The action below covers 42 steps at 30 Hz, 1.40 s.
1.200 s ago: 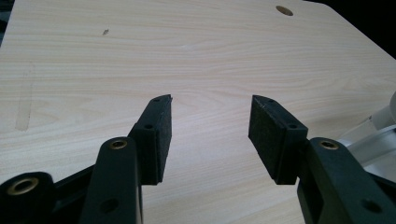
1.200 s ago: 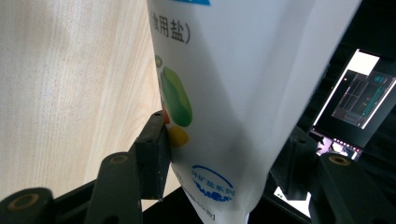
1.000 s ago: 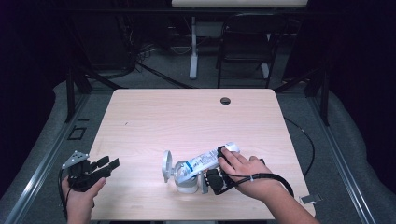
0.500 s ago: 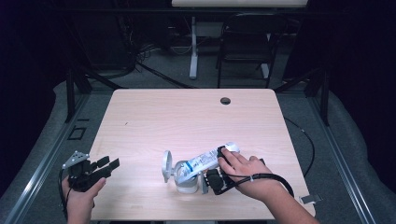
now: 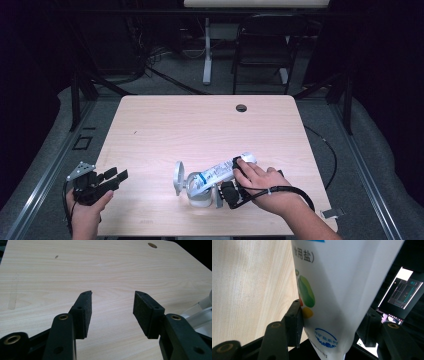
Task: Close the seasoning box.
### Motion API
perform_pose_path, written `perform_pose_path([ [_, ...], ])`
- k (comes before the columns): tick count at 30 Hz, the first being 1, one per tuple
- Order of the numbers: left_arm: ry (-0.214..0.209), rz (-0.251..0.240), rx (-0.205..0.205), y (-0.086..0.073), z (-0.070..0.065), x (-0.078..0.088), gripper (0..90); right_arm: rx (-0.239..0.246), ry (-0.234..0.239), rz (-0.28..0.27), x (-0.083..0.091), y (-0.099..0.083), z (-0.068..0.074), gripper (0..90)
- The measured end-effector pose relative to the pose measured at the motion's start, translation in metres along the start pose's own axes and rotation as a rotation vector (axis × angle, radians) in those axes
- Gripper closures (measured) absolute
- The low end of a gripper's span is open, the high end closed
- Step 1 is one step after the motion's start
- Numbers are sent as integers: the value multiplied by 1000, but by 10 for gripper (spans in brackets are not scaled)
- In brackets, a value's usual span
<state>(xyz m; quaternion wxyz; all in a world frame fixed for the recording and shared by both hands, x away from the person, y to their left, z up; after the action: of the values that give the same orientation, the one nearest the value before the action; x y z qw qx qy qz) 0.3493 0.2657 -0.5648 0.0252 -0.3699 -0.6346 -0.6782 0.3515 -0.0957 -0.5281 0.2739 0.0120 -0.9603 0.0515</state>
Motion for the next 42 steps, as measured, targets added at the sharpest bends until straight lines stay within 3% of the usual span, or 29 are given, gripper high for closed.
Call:
perform_pose_path([
  [42, 2, -2, 6, -1, 1, 0, 496, 16, -6, 12, 3, -1, -1, 464],
])
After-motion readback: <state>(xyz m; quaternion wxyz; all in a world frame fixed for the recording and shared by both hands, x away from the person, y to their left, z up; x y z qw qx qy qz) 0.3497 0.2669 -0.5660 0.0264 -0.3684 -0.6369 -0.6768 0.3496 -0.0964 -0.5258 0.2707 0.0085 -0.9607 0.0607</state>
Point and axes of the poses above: each handheld gripper's, and its own axes: x roughly backward along the jaws, y roughly out of its top, z roughly to its left, the point moved 10 cm from there along -x, roughly forward along the jaws, and after that the axes turned 13 degrees about -x, right-handed, at the moved point
